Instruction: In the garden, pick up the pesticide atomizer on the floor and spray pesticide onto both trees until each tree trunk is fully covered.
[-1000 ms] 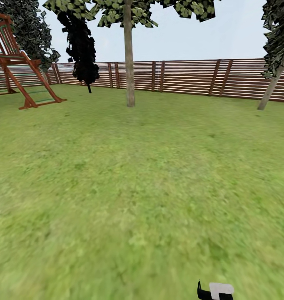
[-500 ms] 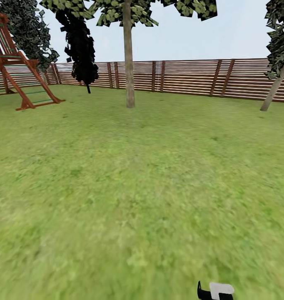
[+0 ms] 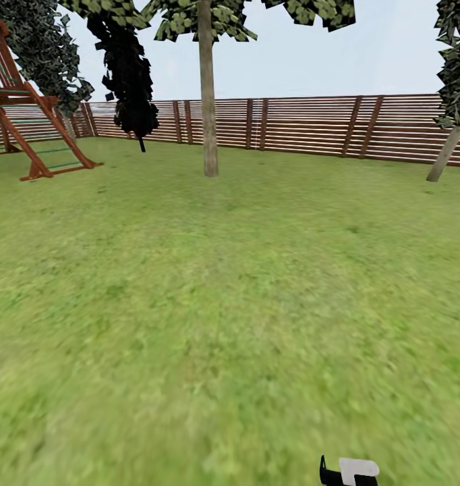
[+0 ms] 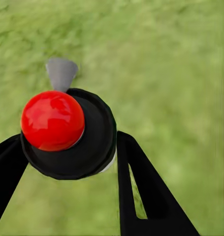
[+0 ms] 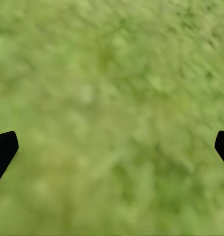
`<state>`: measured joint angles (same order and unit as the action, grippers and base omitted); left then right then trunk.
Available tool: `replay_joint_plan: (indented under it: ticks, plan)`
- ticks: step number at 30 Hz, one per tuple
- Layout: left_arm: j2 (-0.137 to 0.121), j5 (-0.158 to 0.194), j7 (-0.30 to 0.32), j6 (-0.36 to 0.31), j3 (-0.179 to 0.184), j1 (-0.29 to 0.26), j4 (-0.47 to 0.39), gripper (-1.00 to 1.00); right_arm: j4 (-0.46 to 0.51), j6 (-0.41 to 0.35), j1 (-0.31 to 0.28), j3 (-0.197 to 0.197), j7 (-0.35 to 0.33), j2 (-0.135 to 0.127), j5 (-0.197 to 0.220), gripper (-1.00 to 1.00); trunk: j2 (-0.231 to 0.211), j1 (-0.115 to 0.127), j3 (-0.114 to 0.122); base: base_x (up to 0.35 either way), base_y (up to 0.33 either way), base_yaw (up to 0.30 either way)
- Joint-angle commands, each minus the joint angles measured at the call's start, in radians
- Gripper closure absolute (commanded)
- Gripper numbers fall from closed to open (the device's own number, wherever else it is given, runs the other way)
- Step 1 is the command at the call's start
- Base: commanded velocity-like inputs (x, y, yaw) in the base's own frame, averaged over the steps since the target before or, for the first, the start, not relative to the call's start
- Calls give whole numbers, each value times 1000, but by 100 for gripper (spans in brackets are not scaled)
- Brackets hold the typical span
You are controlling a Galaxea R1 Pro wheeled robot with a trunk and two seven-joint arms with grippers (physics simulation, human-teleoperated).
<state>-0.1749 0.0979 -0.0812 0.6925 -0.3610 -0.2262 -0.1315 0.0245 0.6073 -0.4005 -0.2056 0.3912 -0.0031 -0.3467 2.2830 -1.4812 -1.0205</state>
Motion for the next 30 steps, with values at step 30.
replay_joint_plan:
  ticks: [30]
  plan:
    - [-1, 0, 0, 1, 1, 1, 0, 100, 0, 0, 0, 0, 0, 0, 0, -100, 0, 0, 0, 337, 0, 0]
